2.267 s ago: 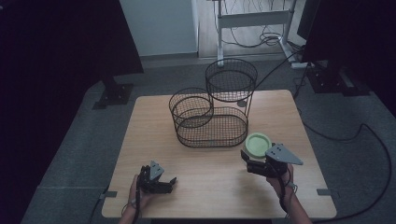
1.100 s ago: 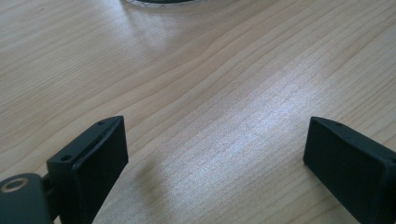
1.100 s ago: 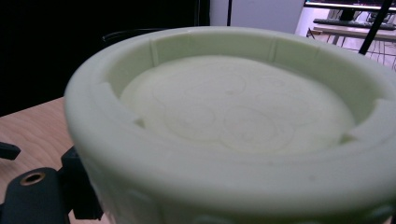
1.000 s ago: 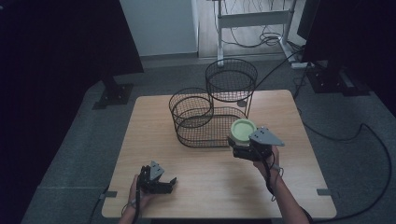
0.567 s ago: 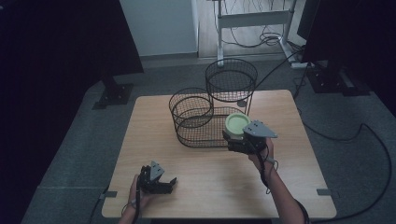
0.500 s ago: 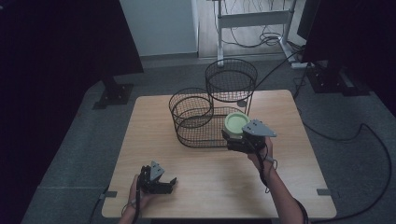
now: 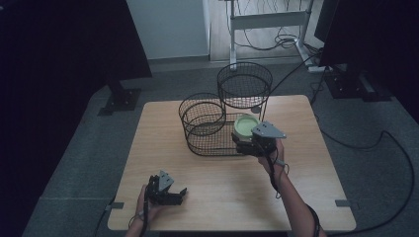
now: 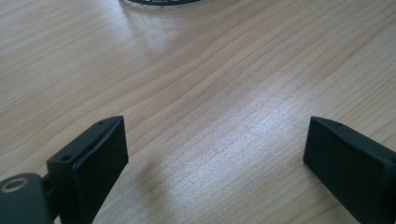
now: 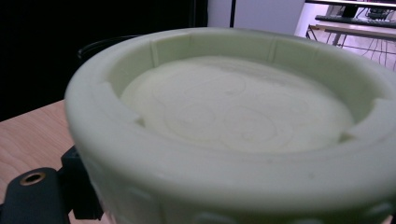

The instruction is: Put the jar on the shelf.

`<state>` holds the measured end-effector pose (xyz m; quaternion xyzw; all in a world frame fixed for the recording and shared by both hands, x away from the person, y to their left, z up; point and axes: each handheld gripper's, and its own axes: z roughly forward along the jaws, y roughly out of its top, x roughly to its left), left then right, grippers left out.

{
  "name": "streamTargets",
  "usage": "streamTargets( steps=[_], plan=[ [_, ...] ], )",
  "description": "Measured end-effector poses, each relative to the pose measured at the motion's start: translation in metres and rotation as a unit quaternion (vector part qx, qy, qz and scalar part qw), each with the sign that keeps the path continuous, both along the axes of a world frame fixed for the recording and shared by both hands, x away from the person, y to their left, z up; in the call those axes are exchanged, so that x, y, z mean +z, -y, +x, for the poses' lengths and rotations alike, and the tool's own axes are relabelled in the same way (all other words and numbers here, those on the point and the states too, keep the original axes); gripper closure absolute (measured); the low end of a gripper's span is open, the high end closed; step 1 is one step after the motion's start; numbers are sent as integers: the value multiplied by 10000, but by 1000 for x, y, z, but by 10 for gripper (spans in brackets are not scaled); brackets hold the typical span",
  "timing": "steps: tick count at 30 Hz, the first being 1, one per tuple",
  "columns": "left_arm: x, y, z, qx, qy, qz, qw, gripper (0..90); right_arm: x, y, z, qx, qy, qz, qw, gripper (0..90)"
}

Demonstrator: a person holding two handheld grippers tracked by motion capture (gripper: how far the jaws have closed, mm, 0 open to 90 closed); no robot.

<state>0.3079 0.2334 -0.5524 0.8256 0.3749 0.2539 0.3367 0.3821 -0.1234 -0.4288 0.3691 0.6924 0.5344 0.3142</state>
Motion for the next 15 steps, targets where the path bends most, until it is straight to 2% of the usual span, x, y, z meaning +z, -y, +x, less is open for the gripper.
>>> streamTargets(
  steps=[15],
  plan=[
    [0, 0, 0, 5, 2, 9, 10000, 62, 0, -8, 22, -133, -88, -70, 9998, 115]
  ],
)
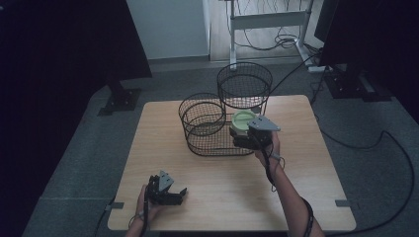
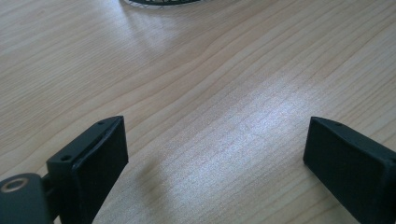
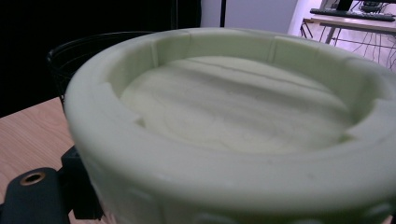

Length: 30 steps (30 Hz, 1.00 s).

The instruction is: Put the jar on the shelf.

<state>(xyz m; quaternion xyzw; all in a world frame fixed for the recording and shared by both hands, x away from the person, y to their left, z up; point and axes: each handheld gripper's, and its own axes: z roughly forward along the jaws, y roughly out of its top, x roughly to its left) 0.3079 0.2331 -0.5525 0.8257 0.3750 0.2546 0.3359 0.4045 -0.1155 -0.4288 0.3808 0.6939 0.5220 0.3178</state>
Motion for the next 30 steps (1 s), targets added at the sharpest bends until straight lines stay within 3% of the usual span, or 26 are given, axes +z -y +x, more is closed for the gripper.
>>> streamTargets(
  steps=[30],
  plan=[
    [0, 0, -1, -21, 3, 30, 10000, 62, -20, -21, 38, -399, -248, -128, 9988, 114]
  ],
)
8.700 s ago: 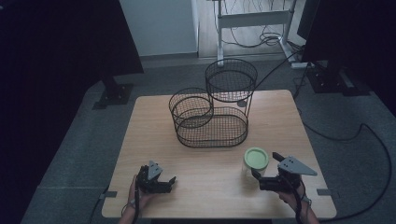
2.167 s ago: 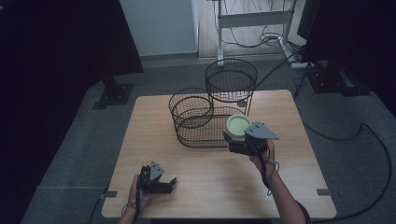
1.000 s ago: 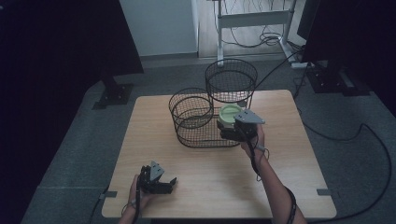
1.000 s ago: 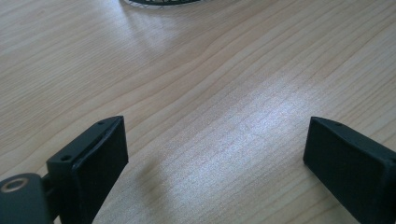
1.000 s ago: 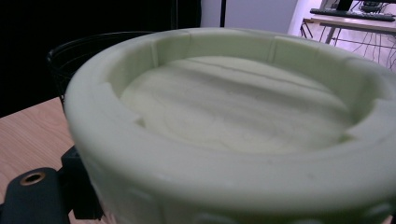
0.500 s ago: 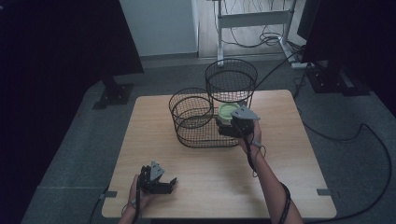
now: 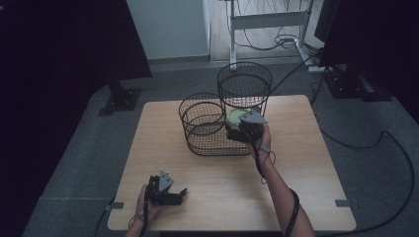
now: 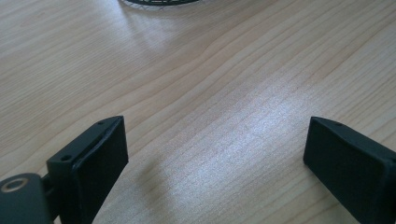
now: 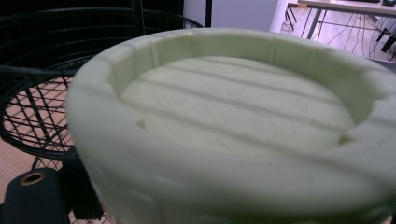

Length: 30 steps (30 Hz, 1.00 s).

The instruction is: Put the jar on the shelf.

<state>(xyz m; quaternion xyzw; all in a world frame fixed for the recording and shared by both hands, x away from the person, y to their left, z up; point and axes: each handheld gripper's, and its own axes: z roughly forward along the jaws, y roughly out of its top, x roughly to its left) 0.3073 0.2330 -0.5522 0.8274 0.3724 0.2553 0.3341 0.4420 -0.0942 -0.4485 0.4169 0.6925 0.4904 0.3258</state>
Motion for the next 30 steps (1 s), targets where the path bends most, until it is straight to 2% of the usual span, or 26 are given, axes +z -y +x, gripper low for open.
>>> streamTargets(
  steps=[9, 12, 23, 30],
  plan=[
    [0, 0, 0, 0, 7, 3, 10000, 62, -14, -6, 9, -71, -155, -73, 9998, 114],
    [0, 0, 0, -3, 9, 3, 10000, 62, -21, -5, 12, -125, -266, -19, 9996, 114],
    [0, 1, 0, 0, 12, 2, 10000, 62, -41, -6, 18, -273, -432, -270, 9983, 114],
    [0, 1, 0, -3, 18, 6, 10000, 62, -47, -5, 20, -287, -507, -294, 9979, 114]
  ],
)
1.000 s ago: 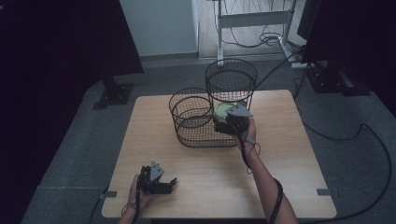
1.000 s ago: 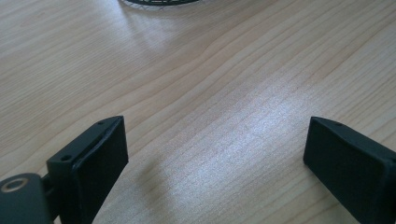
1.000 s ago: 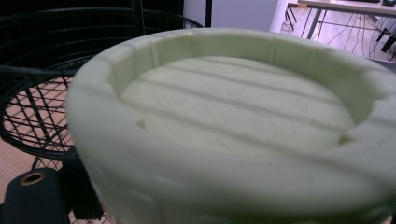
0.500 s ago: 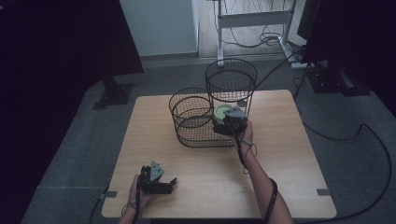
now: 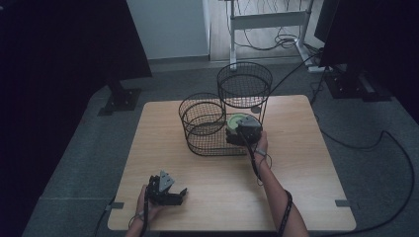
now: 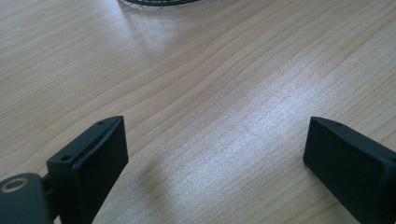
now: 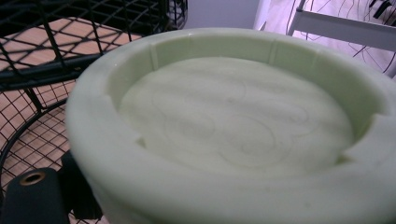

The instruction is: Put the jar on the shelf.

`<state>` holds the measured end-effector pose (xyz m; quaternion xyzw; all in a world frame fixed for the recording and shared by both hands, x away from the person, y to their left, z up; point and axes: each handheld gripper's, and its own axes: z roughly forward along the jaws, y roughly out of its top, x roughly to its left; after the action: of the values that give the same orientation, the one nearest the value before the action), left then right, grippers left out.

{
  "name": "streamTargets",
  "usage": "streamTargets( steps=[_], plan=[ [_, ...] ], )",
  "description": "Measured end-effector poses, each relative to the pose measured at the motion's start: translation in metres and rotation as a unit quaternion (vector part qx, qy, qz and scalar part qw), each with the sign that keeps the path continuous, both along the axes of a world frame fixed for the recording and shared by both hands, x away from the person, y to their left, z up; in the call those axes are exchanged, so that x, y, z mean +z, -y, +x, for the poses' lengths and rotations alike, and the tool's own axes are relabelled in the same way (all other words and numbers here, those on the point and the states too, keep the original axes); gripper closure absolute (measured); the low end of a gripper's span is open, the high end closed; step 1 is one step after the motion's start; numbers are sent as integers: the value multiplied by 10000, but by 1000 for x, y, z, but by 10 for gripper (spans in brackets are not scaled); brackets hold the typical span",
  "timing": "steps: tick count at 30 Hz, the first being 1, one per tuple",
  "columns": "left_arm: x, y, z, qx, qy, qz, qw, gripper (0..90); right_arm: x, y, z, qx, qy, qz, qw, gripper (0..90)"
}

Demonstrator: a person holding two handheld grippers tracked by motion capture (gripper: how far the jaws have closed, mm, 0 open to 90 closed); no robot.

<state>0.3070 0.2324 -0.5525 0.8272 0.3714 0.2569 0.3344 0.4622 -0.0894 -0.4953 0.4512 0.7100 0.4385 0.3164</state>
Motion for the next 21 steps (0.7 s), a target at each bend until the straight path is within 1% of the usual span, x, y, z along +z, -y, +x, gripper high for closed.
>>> streamTargets(
  steps=[4, 5, 11, 14, 18, 21],
  plan=[
    [0, 0, 0, -4, -1, 9, 10000, 62, -4, 0, 1, 4, -49, -10, 10000, 113],
    [0, 0, 0, -4, -1, 9, 10000, 62, -4, 0, 0, -12, -35, 19, 10000, 114],
    [0, 0, 0, 2, -1, 13, 10000, 62, -4, 1, 1, 11, -75, 55, 10000, 113],
    [0, 0, 0, 2, 6, 17, 10000, 62, -4, 1, 0, -23, -53, -12, 10000, 109],
    [0, 0, 0, 4, 8, 22, 10000, 61, -3, 0, -1, -65, 8, -201, 9998, 99],
    [0, 0, 0, 3, 10, 23, 10000, 61, -2, -1, -2, -85, 6, -236, 9997, 96]
  ],
)
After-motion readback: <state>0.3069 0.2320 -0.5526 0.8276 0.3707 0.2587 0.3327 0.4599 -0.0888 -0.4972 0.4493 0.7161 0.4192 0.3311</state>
